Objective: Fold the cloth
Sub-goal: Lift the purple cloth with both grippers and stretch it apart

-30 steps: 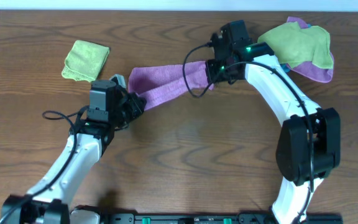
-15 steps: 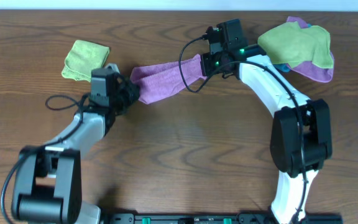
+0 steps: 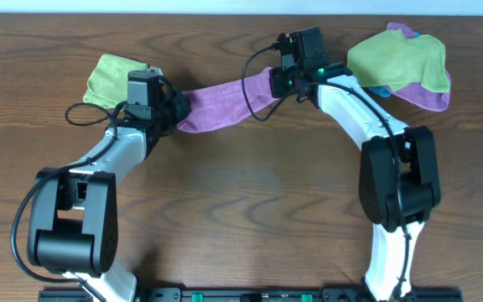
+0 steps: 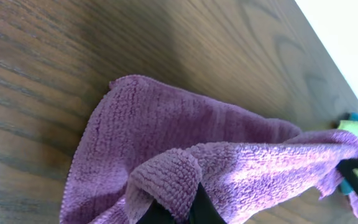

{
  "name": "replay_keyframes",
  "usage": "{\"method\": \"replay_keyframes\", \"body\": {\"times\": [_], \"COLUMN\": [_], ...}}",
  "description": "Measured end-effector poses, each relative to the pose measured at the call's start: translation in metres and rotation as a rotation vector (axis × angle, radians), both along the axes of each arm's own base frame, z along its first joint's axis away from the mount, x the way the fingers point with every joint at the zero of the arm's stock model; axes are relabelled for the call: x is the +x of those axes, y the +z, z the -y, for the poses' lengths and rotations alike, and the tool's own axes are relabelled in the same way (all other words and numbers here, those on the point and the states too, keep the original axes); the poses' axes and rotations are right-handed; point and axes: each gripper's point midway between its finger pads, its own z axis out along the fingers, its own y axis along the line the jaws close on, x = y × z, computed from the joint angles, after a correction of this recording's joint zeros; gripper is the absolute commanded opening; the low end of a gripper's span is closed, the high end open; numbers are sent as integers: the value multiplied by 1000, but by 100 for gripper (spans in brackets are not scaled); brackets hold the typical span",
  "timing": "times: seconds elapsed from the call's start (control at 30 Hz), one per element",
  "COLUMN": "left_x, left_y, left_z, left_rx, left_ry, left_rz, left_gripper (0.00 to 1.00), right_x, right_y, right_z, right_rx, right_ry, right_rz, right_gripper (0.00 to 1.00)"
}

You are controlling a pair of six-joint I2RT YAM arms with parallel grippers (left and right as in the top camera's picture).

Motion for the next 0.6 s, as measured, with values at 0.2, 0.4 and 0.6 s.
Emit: {"method": "replay_keyframes", "body": {"times": [0.2,0.4,0.6], "left_x": [-3,2,1], "left_y": [-5,-9,-35], "left_z": [-4,-10,-11], "left_rx": [43,79,94], "left_ry": [-4,11,8], "left_rz": [-11,2,-45], "left_gripper": [6,6,5], "right_x": [5,8,13], "right_y": [-8,-30,-39], "right_z": [-6,-10,-11], "right_rx": [8,11,10], "right_ry": [12,21,24], "right_rz": [11,-1,12], "right_gripper": [1,1,1]}}
